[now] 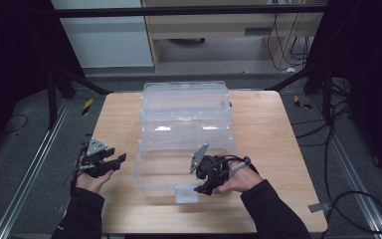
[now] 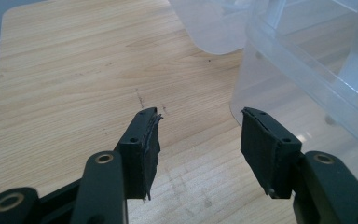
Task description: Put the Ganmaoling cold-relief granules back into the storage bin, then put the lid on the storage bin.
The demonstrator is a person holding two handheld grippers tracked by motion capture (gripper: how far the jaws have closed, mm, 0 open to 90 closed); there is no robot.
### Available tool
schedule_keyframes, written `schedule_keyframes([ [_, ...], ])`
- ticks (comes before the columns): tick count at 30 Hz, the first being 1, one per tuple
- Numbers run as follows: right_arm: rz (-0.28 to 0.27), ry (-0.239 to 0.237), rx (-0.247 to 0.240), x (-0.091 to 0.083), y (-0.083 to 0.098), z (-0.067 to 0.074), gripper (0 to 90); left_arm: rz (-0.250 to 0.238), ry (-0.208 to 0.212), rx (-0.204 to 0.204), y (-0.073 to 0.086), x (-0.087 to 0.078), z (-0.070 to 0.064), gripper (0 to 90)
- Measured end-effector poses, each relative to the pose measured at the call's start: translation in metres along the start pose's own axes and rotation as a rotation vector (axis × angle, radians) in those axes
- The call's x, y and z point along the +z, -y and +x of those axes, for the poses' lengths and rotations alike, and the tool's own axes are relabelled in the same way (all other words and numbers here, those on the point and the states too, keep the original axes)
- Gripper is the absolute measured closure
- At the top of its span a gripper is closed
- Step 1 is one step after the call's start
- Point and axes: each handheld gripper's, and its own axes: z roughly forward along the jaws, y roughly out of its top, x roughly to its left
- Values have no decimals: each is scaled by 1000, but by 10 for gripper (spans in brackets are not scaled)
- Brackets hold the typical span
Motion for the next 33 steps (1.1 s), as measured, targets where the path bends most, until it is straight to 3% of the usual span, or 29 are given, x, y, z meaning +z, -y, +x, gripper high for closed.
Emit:
schedule_keyframes([
  [9, 32, -20, 1, 5, 0, 2, 569, -7, 7, 3, -3, -1, -1, 460],
  [12, 30, -43, 30, 8, 2, 1, 596, -7, 7, 8, -3, -1, -2, 460],
  [22, 36, -50, 21, 10, 2, 2, 673, -5, 4, 14, -4, -1, -2, 459],
  [33, 56, -51, 10, 13, 0, 4, 665, -7, 13, 24, -6, -1, -4, 459],
])
